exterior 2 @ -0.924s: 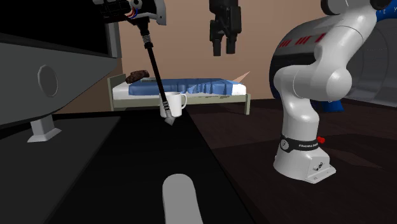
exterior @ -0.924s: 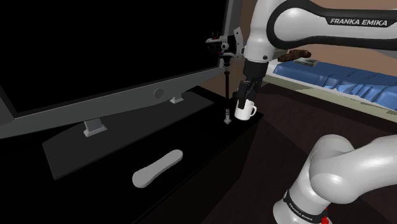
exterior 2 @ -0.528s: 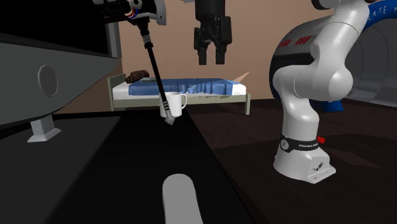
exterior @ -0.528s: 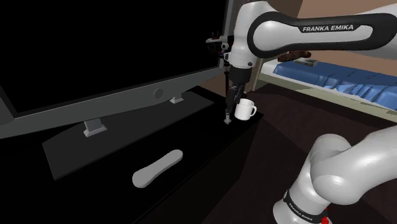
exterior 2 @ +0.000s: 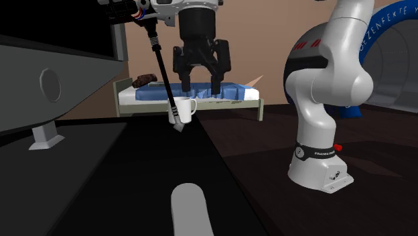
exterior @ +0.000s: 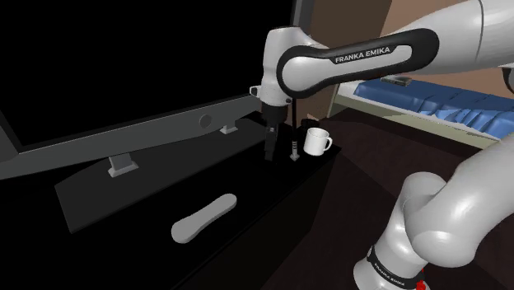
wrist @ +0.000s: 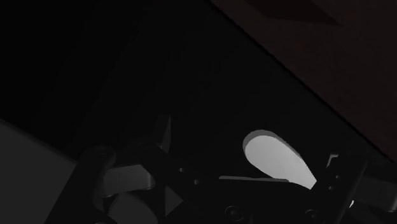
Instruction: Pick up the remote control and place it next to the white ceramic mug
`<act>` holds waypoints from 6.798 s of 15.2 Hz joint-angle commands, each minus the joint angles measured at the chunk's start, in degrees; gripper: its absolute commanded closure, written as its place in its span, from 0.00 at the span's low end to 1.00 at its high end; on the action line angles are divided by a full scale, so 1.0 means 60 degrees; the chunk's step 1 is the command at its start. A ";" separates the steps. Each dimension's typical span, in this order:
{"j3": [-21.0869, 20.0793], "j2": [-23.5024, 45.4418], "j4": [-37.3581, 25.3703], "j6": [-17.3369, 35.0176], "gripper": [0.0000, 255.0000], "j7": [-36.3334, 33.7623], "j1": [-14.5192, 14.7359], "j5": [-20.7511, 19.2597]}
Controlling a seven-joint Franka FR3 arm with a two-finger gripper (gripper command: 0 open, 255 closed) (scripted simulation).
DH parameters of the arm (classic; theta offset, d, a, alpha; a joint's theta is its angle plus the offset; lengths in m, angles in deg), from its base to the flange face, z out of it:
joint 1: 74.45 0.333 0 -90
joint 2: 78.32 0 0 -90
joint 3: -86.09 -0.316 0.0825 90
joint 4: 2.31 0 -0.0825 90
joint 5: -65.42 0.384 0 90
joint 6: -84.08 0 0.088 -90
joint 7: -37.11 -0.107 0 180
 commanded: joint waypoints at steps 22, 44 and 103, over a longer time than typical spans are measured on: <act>-0.1375 0.4929 -0.1876 0.3166 0.00 0.5395 0.2036 -0.0043; -0.1370 0.5254 -0.1656 0.3709 1.00 0.5362 0.2051 -0.0090; 0.1927 0.2476 -0.2737 -0.0206 1.00 1.1303 -0.0679 -0.0256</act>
